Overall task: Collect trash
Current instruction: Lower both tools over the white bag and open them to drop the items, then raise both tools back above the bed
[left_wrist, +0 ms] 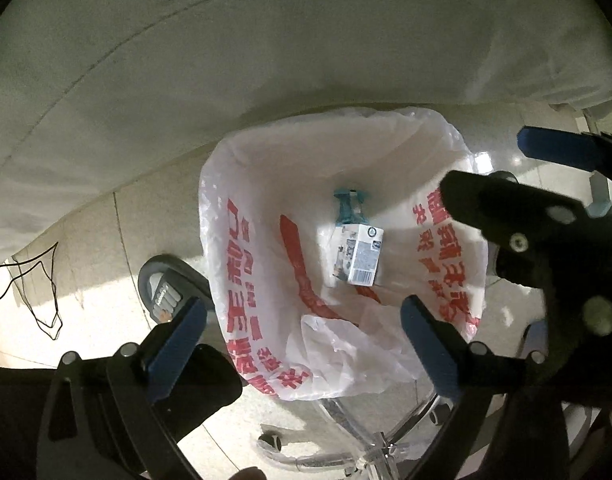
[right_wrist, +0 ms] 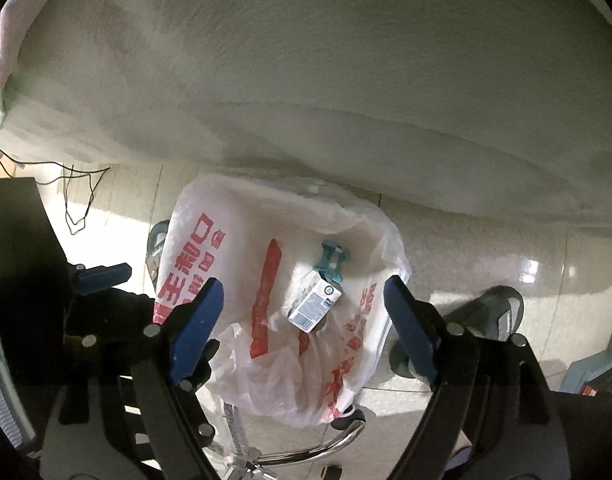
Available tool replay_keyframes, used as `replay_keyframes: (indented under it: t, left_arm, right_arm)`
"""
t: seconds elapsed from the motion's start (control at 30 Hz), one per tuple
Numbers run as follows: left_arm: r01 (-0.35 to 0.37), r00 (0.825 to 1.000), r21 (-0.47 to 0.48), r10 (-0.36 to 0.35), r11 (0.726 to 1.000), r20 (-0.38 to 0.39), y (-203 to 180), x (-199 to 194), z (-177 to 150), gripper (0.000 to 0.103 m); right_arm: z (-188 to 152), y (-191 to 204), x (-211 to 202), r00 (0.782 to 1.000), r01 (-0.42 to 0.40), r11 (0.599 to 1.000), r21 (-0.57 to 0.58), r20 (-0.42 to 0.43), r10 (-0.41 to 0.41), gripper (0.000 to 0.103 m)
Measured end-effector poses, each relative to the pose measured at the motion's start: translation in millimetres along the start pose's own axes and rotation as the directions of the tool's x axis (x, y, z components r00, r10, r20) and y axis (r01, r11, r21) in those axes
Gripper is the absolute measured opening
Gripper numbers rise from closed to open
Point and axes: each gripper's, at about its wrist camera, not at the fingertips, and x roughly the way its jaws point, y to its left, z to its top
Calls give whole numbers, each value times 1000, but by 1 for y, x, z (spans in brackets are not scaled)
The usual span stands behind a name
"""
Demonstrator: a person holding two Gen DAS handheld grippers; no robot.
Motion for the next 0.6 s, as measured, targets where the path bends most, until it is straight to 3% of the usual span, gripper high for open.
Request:
replay_keyframes:
  t: [0.33,0.6]
  left_arm:
    - [-17,996,-44,21,999,90,7,-31,-3,95]
    - [-19,979,-37,26,999,203,-6,-74,-6,95]
  right_arm:
    - [-13,-5,-24,998,23,1000,-2,61,-22,86]
    - [-29,-15,-81,985,21,999,42,170,-28,88]
